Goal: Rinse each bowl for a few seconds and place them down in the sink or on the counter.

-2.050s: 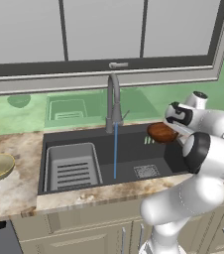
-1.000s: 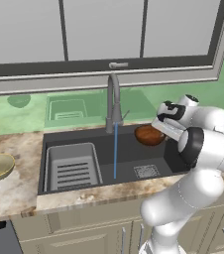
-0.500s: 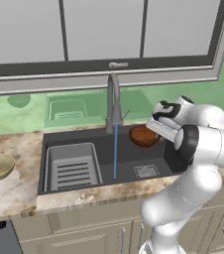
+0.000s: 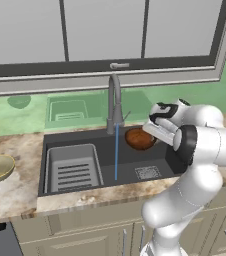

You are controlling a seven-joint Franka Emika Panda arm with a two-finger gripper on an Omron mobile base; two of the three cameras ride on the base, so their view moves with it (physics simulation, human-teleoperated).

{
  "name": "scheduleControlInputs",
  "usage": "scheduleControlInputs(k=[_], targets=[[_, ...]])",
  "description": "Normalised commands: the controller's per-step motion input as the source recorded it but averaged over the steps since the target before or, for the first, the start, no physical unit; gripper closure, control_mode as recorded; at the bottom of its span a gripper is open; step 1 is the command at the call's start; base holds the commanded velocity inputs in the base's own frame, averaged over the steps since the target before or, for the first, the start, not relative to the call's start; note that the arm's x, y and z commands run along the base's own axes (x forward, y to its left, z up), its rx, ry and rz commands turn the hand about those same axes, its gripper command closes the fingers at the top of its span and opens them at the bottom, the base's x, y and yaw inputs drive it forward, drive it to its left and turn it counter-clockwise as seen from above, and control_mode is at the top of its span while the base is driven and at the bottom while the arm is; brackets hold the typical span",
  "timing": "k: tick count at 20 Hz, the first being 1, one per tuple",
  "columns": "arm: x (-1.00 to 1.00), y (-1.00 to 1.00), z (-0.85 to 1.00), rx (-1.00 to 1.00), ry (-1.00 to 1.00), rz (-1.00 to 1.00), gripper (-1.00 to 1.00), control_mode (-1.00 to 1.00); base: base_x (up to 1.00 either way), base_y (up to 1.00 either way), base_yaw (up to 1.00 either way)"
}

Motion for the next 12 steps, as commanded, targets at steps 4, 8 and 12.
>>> scheduleControlInputs(k=[4,8,12], targets=[[0.06,0.21,-0.10,0.03,-0.01,0.07,1.00,-1.00,0.00,0.00,0.00],[0.11,0.22,-0.12,0.03,0.00,0.06,1.00,-1.00,0.00,0.00,0.00],[0.17,0.24,-0.14,0.03,0.00,0.04,1.00,-1.00,0.00,0.00,0.00]])
